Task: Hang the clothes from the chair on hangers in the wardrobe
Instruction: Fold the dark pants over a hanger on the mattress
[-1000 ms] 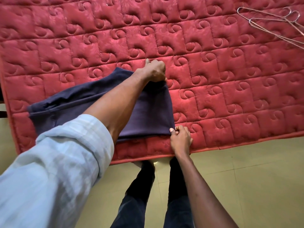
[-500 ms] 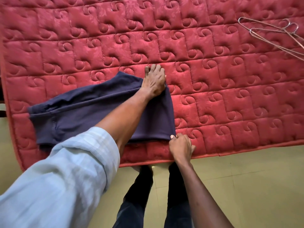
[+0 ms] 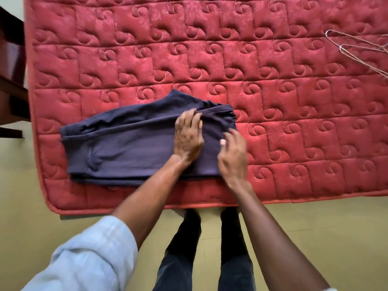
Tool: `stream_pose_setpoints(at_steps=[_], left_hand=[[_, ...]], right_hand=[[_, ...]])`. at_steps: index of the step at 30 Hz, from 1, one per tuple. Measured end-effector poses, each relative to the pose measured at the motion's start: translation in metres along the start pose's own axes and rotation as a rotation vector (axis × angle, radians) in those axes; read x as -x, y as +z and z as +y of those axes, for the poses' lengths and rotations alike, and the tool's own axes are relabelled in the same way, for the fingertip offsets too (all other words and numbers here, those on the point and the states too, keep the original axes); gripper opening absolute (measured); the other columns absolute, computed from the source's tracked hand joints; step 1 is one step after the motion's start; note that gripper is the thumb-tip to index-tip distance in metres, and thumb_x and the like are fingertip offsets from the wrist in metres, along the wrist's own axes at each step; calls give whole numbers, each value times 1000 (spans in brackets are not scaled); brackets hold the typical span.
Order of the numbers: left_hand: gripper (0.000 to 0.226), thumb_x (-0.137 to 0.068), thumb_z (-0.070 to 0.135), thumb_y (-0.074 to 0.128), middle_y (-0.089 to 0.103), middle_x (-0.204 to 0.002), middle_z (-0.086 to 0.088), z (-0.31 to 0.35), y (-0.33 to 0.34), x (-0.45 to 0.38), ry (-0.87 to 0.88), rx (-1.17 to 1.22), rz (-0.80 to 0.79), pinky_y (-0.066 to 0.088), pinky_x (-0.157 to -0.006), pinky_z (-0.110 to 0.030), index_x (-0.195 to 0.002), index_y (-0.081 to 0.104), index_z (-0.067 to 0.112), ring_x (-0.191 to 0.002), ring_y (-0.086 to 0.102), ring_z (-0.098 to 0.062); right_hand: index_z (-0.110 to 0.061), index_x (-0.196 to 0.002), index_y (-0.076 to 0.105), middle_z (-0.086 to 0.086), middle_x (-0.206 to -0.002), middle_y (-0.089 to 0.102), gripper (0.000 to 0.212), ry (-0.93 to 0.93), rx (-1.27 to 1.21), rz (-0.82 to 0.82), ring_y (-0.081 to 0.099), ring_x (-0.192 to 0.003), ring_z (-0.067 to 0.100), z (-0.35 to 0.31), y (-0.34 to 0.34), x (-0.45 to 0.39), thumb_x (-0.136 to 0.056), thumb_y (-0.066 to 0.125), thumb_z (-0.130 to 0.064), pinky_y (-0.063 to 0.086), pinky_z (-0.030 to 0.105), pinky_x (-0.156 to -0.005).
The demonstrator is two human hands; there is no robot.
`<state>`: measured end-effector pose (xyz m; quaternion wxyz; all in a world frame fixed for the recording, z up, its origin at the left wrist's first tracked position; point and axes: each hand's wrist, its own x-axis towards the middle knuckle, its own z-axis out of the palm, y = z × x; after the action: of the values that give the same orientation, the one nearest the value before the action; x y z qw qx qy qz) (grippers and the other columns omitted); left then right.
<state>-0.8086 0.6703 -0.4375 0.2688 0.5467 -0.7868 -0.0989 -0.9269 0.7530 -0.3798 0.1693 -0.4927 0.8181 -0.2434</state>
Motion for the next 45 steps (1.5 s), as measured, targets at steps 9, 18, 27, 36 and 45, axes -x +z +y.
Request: stream_pose_setpoints(at_steps=[9,18,27,36,45], left_hand=[[69,-98,56,28,12,-164,-11,-55,-36,46,-279,-312,-414,2,-122,-52,-155,22,18,-152,9,-29],[68,-99,52,28,9,-163,-15,-49,-33,48,-259,-371,-412,4,-121,-55,-156,18,15,-152,5,-31],[65,-100,48,27,18,-162,-16,-16,-20,54,-195,-389,-429,8,-120,-57,-154,28,11,-151,12,-30],[74,-96,54,31,13,-163,-15,138,53,51,-238,-314,-466,6,-120,-58,-155,20,11,-152,6,-29],[69,-95,53,18,18,-163,-12,344,162,11,-118,-76,-581,5,-122,-50,-153,30,16,-151,10,-28]], right_hand=[[-16,-156,13,8,-163,10,67,39,357,-192,8,-150,30,34,47,-31,-101,28,-51,-1,43,-120],[-11,-84,64,6,-74,63,19,547,-337,-432,55,-66,20,24,-2,-65,-83,73,-28,39,28,-55],[-15,-95,63,5,-95,71,26,459,-517,-442,67,-87,23,42,-1,-69,-70,73,-14,54,37,-80],[-7,-98,64,6,-93,67,26,382,-386,-453,61,-83,20,170,-94,-123,-74,73,-7,50,35,-78],[3,-116,56,26,-117,62,34,523,9,-39,57,-109,38,324,-229,-185,-83,62,-5,37,39,-89]])
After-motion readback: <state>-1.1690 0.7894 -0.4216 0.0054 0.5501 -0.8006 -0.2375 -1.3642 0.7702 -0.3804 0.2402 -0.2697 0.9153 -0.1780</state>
